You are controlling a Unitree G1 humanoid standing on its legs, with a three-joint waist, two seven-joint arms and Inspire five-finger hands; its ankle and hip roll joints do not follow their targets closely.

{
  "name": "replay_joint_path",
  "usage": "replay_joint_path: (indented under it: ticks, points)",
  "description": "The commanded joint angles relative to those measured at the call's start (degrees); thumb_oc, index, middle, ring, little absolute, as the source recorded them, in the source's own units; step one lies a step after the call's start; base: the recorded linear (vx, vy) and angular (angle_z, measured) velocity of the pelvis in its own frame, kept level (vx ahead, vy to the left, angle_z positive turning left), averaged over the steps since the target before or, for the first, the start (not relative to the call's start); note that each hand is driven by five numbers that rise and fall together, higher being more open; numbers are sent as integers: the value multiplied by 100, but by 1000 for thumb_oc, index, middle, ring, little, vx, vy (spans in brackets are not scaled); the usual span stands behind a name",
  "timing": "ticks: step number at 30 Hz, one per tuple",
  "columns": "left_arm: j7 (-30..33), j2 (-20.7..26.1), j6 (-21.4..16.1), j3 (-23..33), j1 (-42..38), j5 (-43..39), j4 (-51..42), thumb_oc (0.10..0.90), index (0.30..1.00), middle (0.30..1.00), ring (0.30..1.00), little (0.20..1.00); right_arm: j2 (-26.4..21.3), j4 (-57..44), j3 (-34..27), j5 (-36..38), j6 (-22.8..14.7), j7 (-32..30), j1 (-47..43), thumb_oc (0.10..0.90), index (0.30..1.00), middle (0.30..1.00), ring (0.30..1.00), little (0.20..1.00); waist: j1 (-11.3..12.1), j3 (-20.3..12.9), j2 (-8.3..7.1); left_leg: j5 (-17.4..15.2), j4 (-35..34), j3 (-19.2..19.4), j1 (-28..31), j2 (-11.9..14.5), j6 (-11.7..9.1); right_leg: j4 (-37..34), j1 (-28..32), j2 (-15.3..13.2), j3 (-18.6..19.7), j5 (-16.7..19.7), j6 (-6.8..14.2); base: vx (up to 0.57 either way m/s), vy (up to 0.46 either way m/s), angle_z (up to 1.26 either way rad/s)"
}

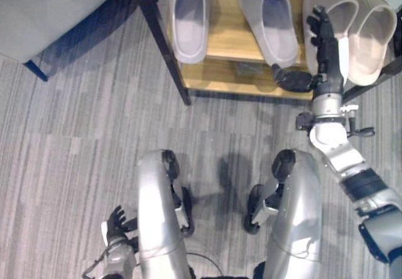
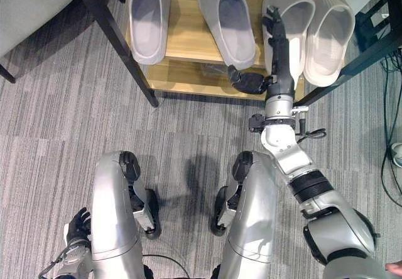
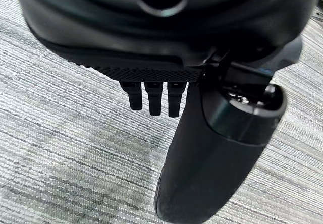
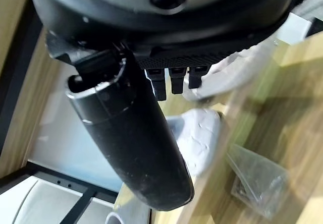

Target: Arrange the slippers neatly on the shoe rack.

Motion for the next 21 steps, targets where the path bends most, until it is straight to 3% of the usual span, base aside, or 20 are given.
replay_joint_path:
  ticks: [1,14,21]
  points:
    - [166,38,-183,-20,338,157,176,800,900,900,900,900,-208,-588,-138,-37,-547,17,-689,800,900,900,900,900,281,-157,-90,100,-472,-869,-32,-197,160,-242,129,5,946,-95,-334,0,0,0]
    - [137,76,-145,-53,275,215,179,800,900,900,900,900,-120,-700,389,-105,-412,313,-1267,800,900,900,900,900,351,-157,-71,101,-469,-888,-32,-187,138,-224,129,-4,956,-74,-325,0,0,0]
    - [101,145,-132,-192,183,157,217,800,900,900,900,900,317,-100,868,347,-406,443,-2002,800,900,900,900,900,437,-157,-5,94,-426,-913,-32,-191,123,-195,129,4,956,-56,-329,0,0,0]
